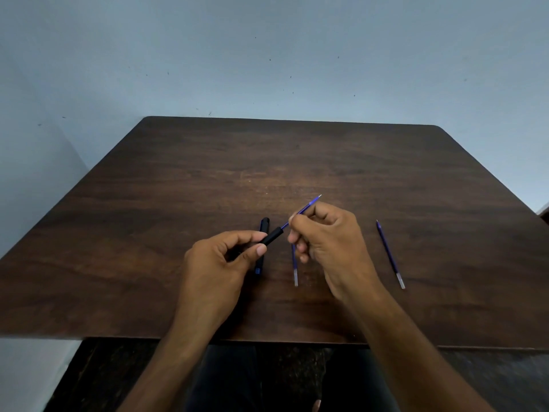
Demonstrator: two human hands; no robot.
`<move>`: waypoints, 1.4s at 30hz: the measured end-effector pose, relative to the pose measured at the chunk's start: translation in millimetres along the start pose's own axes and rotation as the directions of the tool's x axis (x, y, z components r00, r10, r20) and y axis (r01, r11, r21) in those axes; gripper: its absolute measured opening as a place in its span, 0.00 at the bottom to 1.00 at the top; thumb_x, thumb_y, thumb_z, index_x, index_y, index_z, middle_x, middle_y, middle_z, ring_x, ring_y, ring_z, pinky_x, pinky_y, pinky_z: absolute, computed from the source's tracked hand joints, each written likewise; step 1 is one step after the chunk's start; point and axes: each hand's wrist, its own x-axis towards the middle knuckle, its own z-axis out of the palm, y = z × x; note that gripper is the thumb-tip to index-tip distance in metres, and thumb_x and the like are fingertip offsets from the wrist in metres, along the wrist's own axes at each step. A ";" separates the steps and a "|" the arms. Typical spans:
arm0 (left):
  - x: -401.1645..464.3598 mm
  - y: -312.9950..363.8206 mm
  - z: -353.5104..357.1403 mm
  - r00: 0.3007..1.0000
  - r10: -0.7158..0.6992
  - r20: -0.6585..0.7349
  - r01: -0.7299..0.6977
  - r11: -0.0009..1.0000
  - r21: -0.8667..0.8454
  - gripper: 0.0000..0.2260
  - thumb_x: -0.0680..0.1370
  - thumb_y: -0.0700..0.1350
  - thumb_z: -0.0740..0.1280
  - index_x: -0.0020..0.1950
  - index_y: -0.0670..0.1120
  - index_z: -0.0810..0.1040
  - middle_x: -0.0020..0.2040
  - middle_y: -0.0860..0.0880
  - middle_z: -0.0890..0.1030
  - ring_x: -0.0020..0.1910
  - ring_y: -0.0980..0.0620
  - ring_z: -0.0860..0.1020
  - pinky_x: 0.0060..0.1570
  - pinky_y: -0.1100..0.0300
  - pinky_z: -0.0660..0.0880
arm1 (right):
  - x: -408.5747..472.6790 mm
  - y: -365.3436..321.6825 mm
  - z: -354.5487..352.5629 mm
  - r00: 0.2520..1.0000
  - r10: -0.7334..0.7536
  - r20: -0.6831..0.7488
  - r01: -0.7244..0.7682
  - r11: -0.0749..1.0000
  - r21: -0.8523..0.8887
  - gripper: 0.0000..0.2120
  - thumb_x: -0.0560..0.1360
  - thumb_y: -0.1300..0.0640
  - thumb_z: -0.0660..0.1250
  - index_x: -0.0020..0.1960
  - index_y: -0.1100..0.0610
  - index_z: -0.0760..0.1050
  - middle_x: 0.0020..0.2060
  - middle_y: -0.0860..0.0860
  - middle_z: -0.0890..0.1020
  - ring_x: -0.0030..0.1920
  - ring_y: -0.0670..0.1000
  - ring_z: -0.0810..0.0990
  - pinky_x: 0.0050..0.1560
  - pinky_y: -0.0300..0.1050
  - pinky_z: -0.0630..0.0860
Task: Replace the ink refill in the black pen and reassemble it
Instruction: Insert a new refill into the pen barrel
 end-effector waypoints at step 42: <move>13.5 -23.1 -35.7 0.992 0.028 -0.127 -0.013 0.992 0.125 0.11 0.74 0.43 0.74 0.49 0.59 0.85 0.47 0.62 0.85 0.49 0.64 0.81 0.53 0.62 0.77 | 7.0 7.9 28.4 0.993 -0.057 0.103 0.117 0.571 -0.813 0.15 0.74 0.43 0.72 0.37 0.53 0.79 0.34 0.49 0.82 0.36 0.49 0.82 0.39 0.46 0.81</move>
